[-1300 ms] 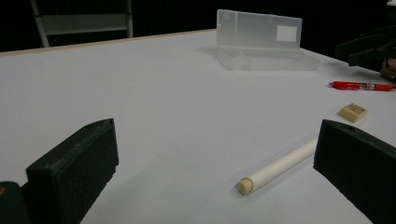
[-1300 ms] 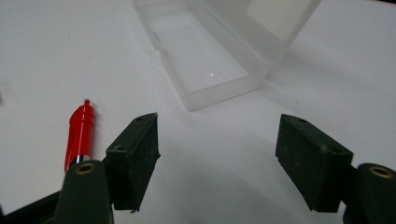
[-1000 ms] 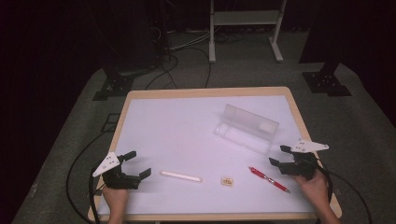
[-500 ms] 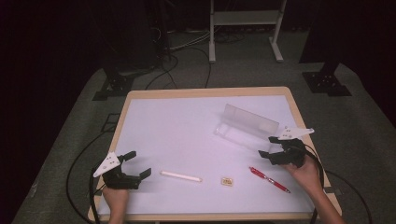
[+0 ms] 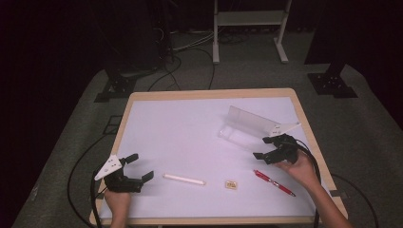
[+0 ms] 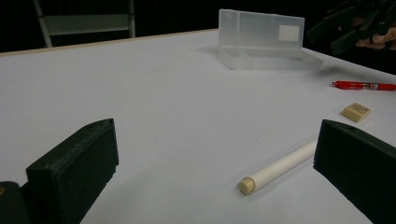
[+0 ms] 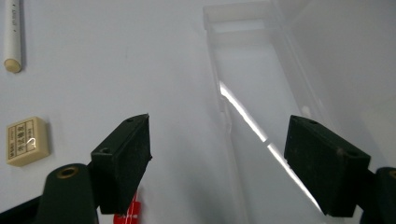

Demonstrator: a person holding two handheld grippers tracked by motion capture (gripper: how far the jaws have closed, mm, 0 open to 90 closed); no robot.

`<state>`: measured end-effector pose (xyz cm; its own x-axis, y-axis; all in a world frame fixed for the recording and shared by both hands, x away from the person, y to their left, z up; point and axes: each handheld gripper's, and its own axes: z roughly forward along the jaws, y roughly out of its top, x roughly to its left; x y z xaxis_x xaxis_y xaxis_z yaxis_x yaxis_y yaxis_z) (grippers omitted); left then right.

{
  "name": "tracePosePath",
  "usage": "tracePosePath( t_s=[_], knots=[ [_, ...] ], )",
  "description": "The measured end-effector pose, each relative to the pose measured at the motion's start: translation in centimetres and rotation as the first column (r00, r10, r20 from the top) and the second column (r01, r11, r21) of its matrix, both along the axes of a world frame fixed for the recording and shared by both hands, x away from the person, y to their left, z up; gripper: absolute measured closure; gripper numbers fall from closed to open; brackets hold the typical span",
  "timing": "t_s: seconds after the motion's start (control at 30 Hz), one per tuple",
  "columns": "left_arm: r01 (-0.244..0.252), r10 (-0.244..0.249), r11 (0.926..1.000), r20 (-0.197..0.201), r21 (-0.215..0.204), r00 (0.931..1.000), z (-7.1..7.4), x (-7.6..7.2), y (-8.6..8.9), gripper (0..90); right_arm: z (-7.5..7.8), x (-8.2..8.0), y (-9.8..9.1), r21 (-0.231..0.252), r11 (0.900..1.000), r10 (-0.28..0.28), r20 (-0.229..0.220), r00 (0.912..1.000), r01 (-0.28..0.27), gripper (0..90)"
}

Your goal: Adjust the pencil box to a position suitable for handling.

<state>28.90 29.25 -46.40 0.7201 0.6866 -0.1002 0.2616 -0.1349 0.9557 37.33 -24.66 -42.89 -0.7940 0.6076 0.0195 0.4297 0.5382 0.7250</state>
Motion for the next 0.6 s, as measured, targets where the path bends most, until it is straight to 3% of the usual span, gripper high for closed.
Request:
tracePosePath(
  t_s=[0.23, 0.6],
  knots=[
    [-0.003, 0.003, 1.0, 0.002, 0.0, 1.0, 0.0, 0.0, 0.0, 0.0, 0.0, 0.7, 1.2, -0.043, 0.9988, 0.026, 0.008, 0.9996, -0.026, 23.1],
    [-0.006, 0.006, 1.0, 0.012, -0.007, 0.9999, 0.0, -0.2, 0.1, 0.0, -0.5, 2.6, 2.8, -0.136, 0.9904, 0.024, -0.014, 0.9996, -0.025, 37.0]
  ],
)
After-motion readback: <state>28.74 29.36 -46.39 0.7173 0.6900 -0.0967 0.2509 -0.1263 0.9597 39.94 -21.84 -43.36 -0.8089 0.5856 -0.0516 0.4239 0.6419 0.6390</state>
